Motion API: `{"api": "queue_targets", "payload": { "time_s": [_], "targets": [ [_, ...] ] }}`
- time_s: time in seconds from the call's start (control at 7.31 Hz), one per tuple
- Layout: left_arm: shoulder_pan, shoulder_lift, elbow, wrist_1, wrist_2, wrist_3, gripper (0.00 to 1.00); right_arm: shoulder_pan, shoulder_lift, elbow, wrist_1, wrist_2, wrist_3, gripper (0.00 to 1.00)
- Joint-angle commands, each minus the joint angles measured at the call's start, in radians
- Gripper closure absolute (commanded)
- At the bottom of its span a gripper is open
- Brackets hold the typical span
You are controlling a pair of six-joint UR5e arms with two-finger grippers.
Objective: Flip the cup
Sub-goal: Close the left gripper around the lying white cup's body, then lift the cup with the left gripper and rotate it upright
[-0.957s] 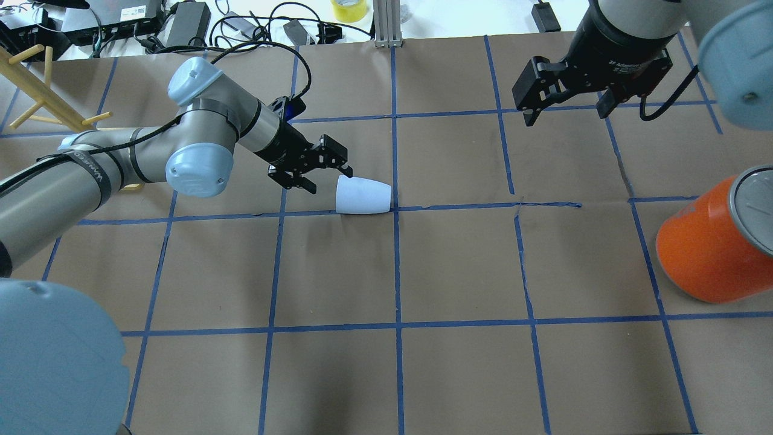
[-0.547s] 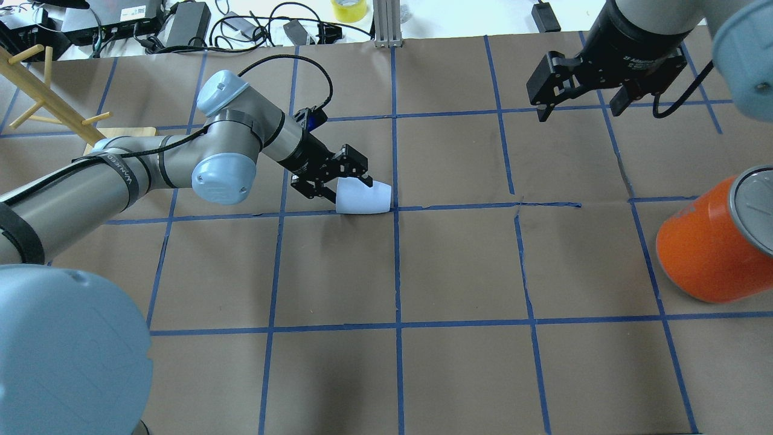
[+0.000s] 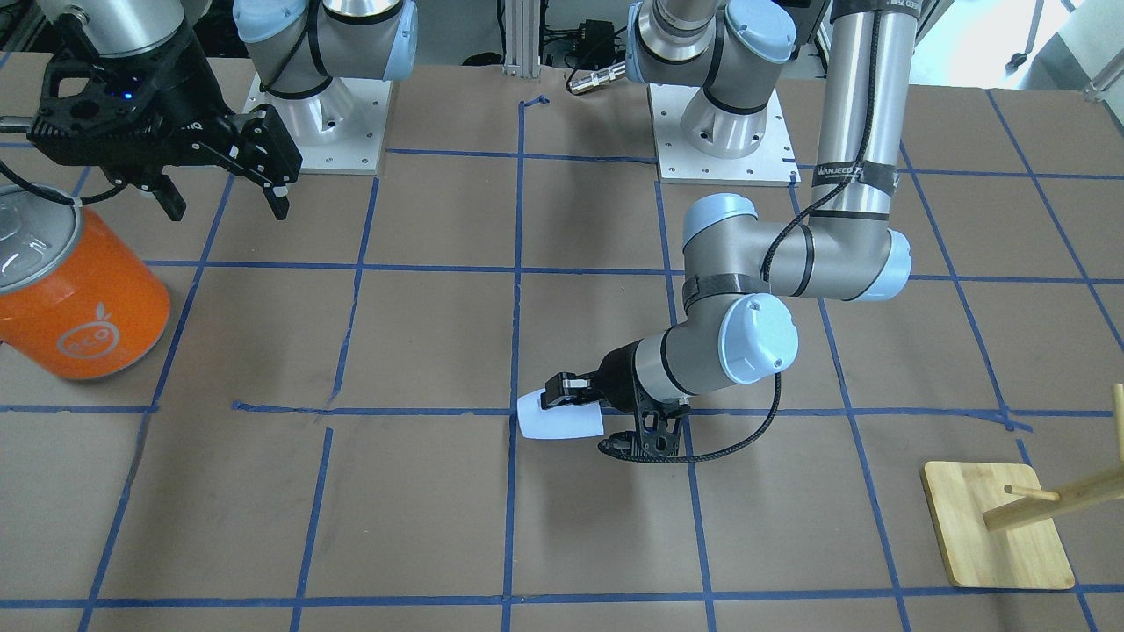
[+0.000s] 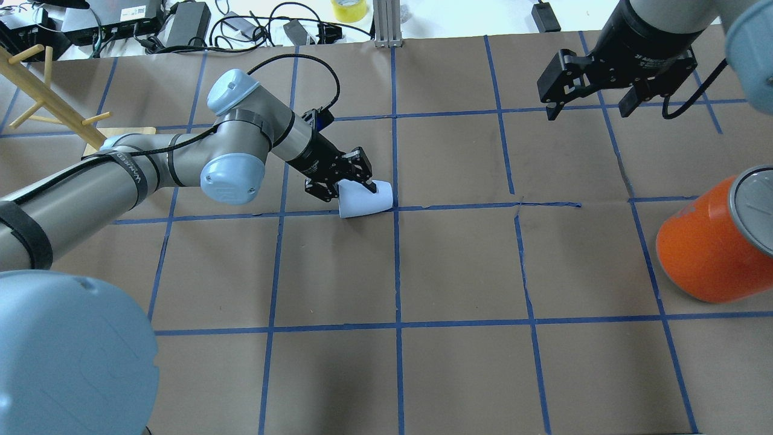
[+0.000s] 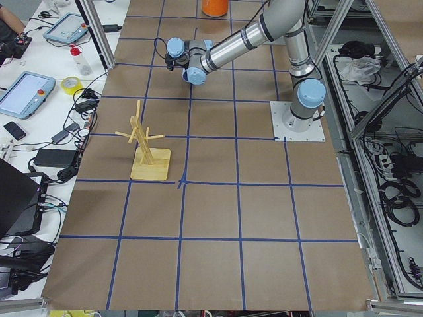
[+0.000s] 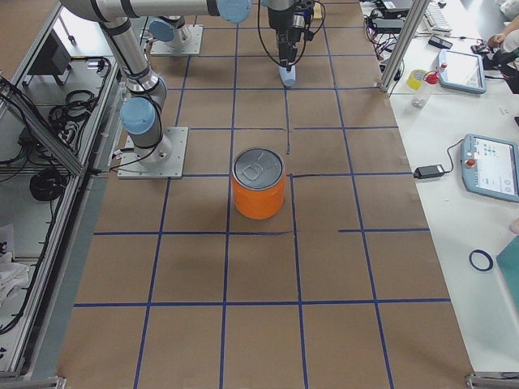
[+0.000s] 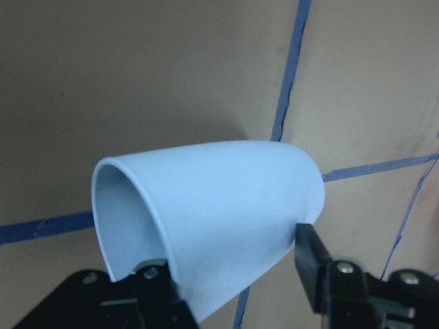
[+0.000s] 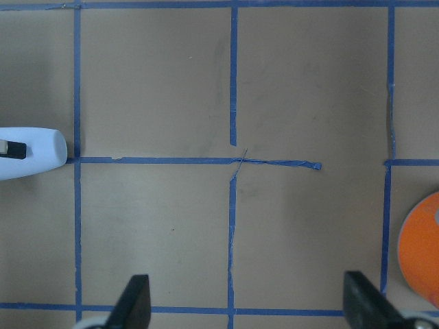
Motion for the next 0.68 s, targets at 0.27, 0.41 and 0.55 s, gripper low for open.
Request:
{"api": "queue_targets", "payload": {
  "time_s": [0.27, 0.41, 0.55],
  "targets": [
    [-0.004, 0.024, 0.128, -0.003, 0.155, -0.213, 1.0, 0.0, 0.0, 0.001, -0.002, -0.009, -0.001, 0.0],
    [-0.003, 0.025, 0.142, -0.002, 0.23, -0.213, 1.0, -0.002, 0.002, 0.003, -0.002, -0.008, -0.001, 0.0],
    [-0.003, 0.03, 0.179, -0.005, 0.395, -0.19, 1.0, -0.003, 0.002, 0.003, -0.002, -0.011, -0.001, 0.0]
  ]
}}
